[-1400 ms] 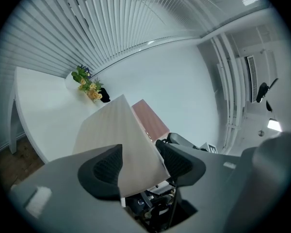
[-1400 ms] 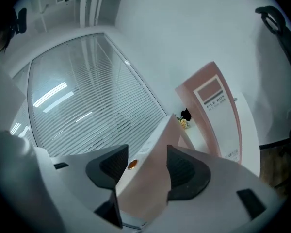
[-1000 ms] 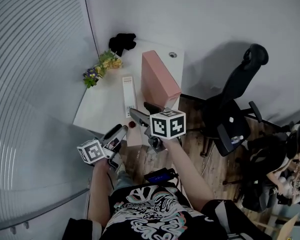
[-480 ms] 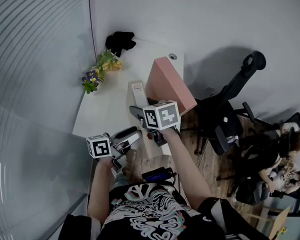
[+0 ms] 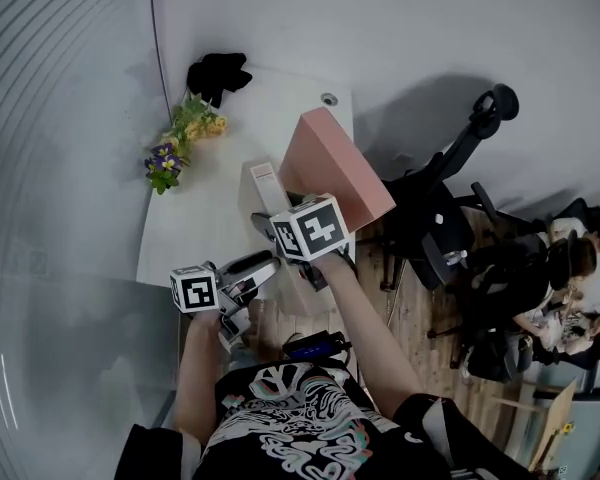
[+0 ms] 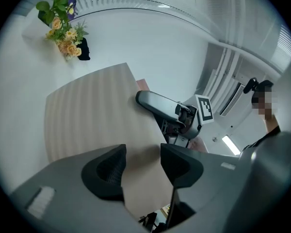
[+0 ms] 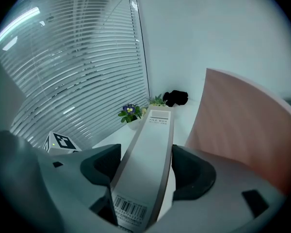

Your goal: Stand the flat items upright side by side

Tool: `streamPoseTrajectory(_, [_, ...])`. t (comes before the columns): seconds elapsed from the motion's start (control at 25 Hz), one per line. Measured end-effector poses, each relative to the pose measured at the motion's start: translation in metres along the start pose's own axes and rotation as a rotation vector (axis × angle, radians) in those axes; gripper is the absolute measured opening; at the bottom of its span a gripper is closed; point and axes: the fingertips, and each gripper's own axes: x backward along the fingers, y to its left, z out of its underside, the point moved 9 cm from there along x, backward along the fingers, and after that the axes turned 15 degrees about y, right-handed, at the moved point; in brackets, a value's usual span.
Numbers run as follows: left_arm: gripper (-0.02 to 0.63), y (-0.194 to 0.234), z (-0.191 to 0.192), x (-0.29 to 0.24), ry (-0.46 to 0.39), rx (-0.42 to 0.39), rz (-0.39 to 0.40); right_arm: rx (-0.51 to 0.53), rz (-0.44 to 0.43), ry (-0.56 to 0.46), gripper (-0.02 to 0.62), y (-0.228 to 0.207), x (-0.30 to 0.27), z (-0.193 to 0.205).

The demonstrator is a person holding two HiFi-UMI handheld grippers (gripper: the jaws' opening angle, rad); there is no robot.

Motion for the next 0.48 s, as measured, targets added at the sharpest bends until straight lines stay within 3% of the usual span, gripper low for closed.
streamPoseTrajectory(0.48, [0.198, 0.0037, -0.0063, 0.0066, 0.009, -0.006, 0.005, -0.011, 0.020, -0.010, 0.322, 0.0016, -0.0018, -0.0005])
